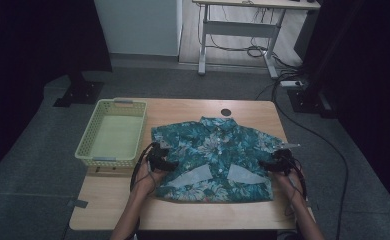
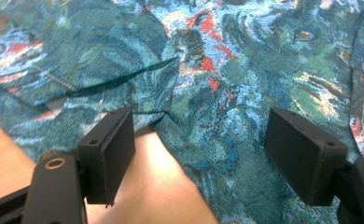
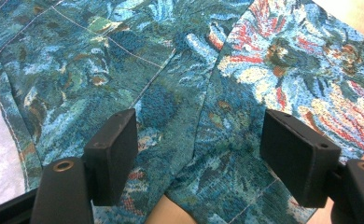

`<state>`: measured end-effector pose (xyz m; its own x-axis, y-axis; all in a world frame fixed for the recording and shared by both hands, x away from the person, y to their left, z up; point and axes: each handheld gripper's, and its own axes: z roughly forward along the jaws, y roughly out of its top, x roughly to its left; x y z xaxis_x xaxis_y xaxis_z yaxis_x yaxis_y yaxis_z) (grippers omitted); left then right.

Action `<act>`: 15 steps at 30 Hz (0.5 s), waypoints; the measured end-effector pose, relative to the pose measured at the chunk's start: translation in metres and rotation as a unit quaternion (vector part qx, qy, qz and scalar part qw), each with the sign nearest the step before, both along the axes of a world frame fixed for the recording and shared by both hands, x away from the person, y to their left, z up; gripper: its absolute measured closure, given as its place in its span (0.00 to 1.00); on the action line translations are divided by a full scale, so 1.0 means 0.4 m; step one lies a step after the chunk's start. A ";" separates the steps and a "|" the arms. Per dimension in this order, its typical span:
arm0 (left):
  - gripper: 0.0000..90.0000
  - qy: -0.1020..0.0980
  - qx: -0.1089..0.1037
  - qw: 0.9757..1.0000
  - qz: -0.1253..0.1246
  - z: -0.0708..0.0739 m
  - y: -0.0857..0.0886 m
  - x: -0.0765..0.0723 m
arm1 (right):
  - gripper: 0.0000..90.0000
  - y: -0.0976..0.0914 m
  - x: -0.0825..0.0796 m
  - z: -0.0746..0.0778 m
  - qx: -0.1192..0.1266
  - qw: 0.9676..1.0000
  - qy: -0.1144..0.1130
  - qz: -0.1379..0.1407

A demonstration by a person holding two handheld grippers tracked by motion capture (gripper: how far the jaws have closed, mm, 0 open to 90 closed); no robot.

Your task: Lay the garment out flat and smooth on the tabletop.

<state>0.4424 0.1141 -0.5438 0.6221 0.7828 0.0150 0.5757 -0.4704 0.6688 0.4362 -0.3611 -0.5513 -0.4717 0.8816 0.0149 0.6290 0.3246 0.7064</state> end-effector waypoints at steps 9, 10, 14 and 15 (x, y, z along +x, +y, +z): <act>0.29 -0.013 0.025 0.999 -0.018 0.038 -0.022 0.014 | 0.34 0.013 0.027 0.021 -0.001 1.000 0.005 0.017; 0.29 -0.015 0.016 0.999 -0.025 0.051 -0.029 0.010 | 0.34 0.018 0.022 0.030 0.004 1.000 -0.001 0.022; 0.32 -0.026 0.002 0.997 -0.068 0.092 -0.087 -0.003 | 0.33 0.060 0.004 0.070 0.035 0.997 -0.006 0.067; 0.34 -0.027 0.005 0.996 -0.080 0.097 -0.106 -0.006 | 0.32 0.076 0.001 0.077 0.045 0.995 0.001 0.085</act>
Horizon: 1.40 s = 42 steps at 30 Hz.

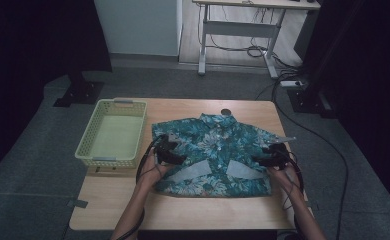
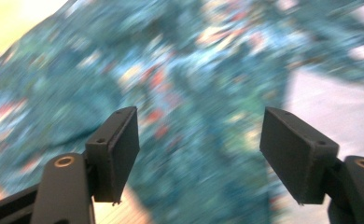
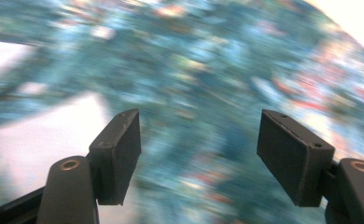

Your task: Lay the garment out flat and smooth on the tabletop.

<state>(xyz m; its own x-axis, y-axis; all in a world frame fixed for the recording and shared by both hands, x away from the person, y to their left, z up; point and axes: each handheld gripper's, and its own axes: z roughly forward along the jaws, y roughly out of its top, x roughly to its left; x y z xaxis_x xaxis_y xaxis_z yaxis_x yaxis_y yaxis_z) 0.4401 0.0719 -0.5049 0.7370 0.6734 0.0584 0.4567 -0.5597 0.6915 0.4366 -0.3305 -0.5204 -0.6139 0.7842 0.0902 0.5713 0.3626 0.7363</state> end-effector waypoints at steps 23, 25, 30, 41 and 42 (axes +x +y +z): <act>0.99 0.026 0.045 0.995 -0.083 -0.070 -0.155 -0.046 | 0.93 0.145 -0.057 -0.044 -0.059 0.992 -0.003 0.109; 0.99 0.024 0.032 0.996 -0.085 -0.056 -0.150 -0.057 | 0.93 0.139 -0.066 -0.030 -0.045 0.993 -0.006 0.111; 0.99 0.002 0.004 0.995 -0.103 0.016 -0.137 -0.115 | 0.93 0.122 -0.113 0.029 -0.021 0.992 -0.023 0.123; 0.98 -0.018 -0.028 0.983 -0.180 0.114 -0.112 -0.329 | 0.89 0.118 -0.301 0.126 -0.004 0.980 -0.067 0.187; 0.96 -0.014 -0.031 0.982 -0.188 0.115 -0.109 -0.344 | 0.87 0.116 -0.318 0.133 -0.001 0.979 -0.072 0.190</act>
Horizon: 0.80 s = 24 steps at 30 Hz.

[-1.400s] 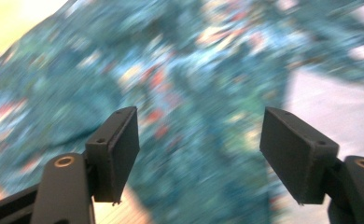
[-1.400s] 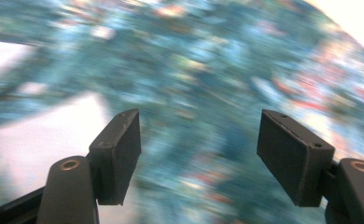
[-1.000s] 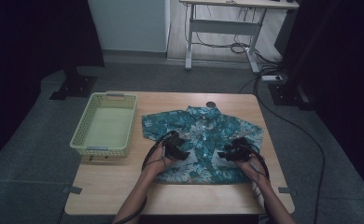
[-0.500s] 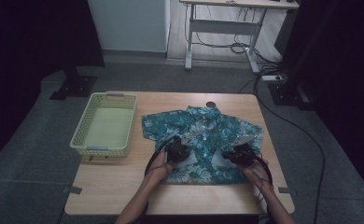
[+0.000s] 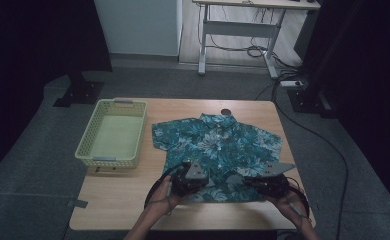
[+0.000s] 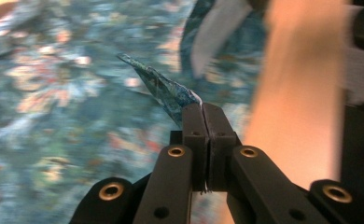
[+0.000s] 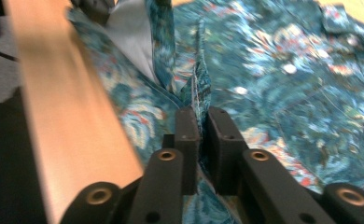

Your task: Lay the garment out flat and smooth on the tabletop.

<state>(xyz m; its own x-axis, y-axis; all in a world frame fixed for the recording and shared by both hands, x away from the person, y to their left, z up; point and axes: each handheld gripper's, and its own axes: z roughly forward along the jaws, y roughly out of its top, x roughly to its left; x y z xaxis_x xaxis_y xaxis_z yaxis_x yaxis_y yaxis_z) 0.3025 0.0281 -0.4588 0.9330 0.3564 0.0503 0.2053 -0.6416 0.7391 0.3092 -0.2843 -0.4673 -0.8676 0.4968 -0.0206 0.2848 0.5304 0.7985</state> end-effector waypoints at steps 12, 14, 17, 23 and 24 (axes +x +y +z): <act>0.48 -0.018 -0.016 0.999 0.037 -0.003 0.026 0.029 | 0.58 -0.033 0.020 0.008 0.002 0.999 -0.012 -0.037; 0.45 -0.019 -0.010 0.999 0.046 -0.019 0.030 0.044 | 0.52 -0.034 0.030 -0.007 -0.003 0.999 -0.008 -0.041; 0.38 -0.014 0.001 0.998 0.063 -0.042 0.040 0.063 | 0.43 -0.037 0.041 -0.028 -0.013 0.999 -0.006 -0.050; 0.33 0.000 0.013 0.995 0.097 -0.089 0.082 0.094 | 0.34 -0.058 0.061 -0.062 -0.020 0.996 0.011 -0.088; 0.33 0.002 0.012 0.995 0.104 -0.098 0.089 0.098 | 0.33 -0.061 0.064 -0.070 -0.022 0.995 0.015 -0.096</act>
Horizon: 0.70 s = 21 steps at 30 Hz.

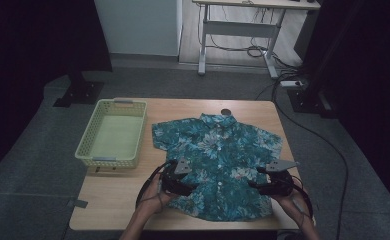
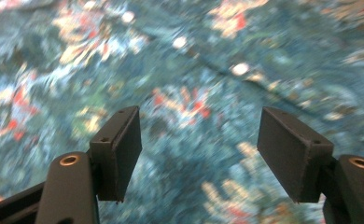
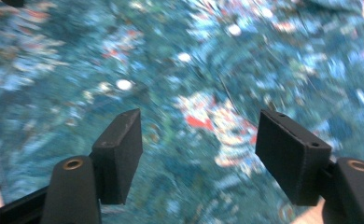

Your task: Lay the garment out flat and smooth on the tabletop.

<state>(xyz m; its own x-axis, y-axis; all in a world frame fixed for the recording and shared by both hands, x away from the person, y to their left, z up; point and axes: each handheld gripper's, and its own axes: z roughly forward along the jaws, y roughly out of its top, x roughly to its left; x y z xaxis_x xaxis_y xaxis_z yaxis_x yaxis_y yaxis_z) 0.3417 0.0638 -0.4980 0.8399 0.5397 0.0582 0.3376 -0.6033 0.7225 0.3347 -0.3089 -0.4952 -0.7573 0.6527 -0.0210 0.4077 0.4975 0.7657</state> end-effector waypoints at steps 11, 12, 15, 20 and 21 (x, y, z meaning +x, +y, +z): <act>0.30 0.016 0.036 0.998 0.044 -0.100 0.038 0.006 | 0.20 0.007 0.022 -0.133 -0.044 0.996 0.060 -0.049; 0.30 0.015 0.045 0.998 0.045 -0.109 0.037 0.005 | 0.21 0.005 0.024 -0.138 -0.037 0.997 0.054 -0.051; 0.30 0.029 0.009 0.998 0.056 -0.123 0.047 0.010 | 0.21 0.004 0.032 -0.139 -0.035 0.997 0.052 -0.053; 0.29 0.027 0.007 0.998 0.062 -0.123 0.050 0.029 | 0.21 0.002 0.051 -0.142 -0.028 0.997 0.046 -0.053; 0.29 0.027 0.006 0.998 0.063 -0.124 0.050 0.035 | 0.21 0.000 0.057 -0.143 -0.027 0.997 0.045 -0.054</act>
<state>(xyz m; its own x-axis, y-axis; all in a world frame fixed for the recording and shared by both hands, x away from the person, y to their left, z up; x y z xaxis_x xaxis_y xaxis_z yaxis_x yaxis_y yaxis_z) 0.3556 0.0837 -0.5475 0.7671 0.6412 0.0209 0.4503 -0.5614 0.6943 0.3573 -0.3087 -0.5522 -0.6830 0.7304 0.0065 0.5266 0.4862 0.6973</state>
